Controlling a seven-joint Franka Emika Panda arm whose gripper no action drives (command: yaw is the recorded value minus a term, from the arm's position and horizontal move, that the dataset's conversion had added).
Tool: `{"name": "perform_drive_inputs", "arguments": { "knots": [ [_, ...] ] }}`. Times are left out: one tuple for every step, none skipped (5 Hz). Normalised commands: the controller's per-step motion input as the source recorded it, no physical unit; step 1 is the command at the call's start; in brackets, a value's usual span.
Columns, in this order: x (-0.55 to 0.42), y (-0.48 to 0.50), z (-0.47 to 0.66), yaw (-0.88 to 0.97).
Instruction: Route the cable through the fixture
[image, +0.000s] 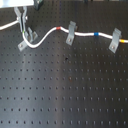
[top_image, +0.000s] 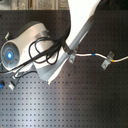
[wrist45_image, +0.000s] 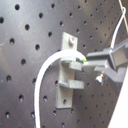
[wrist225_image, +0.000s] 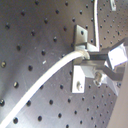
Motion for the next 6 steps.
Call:
{"name": "perform_drive_inputs", "arguments": {
  "knots": [
    [-0.286,-0.184,-0.31,-0.37],
    [-0.281,-0.139,-0.18,-0.67],
    [-0.060,-0.246,-0.02,-0.69],
    [-0.026,-0.010,0.00,0.00],
    [-0.418,-0.187,0.04,-0.34],
    [-0.376,-0.085,0.05,-0.23]
  ]
}}
